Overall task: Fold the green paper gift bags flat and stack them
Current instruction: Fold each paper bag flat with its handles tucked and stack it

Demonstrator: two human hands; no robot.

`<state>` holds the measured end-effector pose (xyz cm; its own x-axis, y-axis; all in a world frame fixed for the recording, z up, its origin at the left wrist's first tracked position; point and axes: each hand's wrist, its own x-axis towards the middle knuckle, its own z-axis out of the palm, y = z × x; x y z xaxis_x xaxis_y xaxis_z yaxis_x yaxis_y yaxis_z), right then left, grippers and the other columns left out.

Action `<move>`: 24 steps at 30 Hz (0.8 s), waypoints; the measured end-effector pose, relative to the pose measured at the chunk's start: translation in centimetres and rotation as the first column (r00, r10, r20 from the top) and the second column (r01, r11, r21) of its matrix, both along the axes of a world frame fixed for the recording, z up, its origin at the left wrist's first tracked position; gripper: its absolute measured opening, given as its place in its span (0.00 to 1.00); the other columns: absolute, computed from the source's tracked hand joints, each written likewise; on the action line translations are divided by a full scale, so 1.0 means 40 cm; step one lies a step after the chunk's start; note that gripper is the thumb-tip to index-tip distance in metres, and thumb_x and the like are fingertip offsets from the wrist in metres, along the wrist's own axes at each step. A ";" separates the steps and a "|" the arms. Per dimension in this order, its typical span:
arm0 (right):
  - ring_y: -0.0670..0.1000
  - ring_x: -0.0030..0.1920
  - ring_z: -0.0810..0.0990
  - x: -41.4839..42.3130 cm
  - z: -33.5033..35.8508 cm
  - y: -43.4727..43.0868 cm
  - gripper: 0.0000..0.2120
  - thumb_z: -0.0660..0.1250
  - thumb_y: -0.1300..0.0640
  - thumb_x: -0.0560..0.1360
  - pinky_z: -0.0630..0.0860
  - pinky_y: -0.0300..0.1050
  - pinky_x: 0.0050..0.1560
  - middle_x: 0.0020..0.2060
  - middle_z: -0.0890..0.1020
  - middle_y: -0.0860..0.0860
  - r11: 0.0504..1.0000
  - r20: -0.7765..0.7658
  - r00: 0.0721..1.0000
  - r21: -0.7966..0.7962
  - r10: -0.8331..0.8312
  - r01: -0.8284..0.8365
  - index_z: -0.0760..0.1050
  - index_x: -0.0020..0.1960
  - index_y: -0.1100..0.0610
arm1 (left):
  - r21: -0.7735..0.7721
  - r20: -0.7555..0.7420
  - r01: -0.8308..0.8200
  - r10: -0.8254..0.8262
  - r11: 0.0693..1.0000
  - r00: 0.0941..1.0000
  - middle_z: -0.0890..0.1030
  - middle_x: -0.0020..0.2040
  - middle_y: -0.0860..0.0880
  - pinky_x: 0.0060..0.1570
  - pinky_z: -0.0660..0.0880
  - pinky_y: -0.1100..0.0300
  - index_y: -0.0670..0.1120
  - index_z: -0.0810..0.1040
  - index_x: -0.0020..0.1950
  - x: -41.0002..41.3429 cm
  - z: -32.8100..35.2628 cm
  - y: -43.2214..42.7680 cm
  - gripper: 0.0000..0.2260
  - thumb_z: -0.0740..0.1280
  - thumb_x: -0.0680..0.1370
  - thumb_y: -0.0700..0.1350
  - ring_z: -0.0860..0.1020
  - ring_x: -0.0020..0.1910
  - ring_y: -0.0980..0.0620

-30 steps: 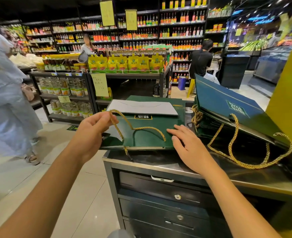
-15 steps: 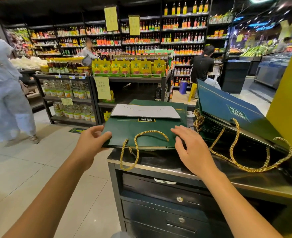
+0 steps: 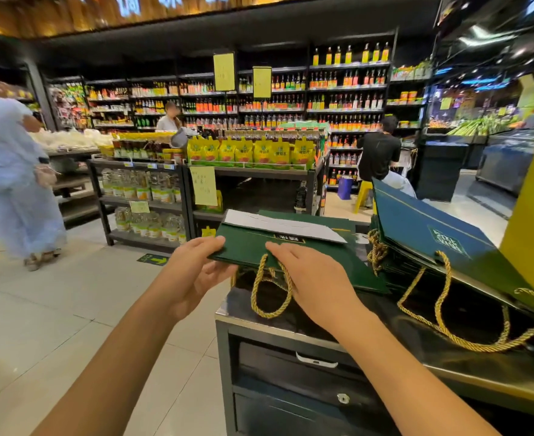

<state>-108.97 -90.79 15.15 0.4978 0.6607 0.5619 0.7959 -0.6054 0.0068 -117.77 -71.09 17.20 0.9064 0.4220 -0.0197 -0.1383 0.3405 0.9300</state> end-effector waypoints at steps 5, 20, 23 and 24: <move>0.56 0.58 0.83 0.002 0.051 -0.015 0.29 0.72 0.68 0.73 0.81 0.54 0.53 0.62 0.83 0.51 0.971 0.138 0.990 0.238 -0.041 0.007 0.74 0.72 0.53 | 0.045 0.071 0.058 -0.061 0.997 0.996 0.86 0.55 0.41 0.45 0.82 0.55 0.45 0.78 0.64 0.007 0.033 -0.014 0.13 0.61 0.84 0.50 0.86 0.49 0.45; 0.41 0.58 0.79 -0.039 0.158 -0.015 0.16 0.63 0.47 0.82 0.75 0.43 0.63 0.58 0.81 0.46 0.182 -0.321 0.840 0.947 0.438 0.266 0.73 0.67 0.51 | 0.034 -0.101 0.261 -0.256 0.965 0.961 0.83 0.61 0.40 0.59 0.80 0.50 0.41 0.74 0.64 0.049 -0.060 -0.103 0.22 0.70 0.77 0.53 0.84 0.57 0.42; 0.50 0.68 0.76 -0.021 0.124 0.008 0.25 0.64 0.40 0.76 0.70 0.58 0.71 0.67 0.78 0.45 0.155 -0.385 0.768 0.921 0.512 0.358 0.72 0.71 0.46 | 0.074 -0.067 0.249 -0.244 0.966 0.967 0.84 0.61 0.44 0.60 0.80 0.46 0.46 0.74 0.68 0.053 -0.074 -0.101 0.15 0.65 0.83 0.48 0.84 0.58 0.43; 0.50 0.66 0.78 -0.014 0.111 0.015 0.22 0.65 0.42 0.76 0.72 0.58 0.70 0.65 0.80 0.44 0.129 -0.379 0.698 0.914 0.608 0.384 0.75 0.68 0.46 | 0.047 -0.041 0.213 -0.211 0.976 0.977 0.84 0.61 0.44 0.56 0.81 0.46 0.46 0.74 0.69 0.054 -0.079 -0.098 0.14 0.65 0.84 0.45 0.84 0.58 0.44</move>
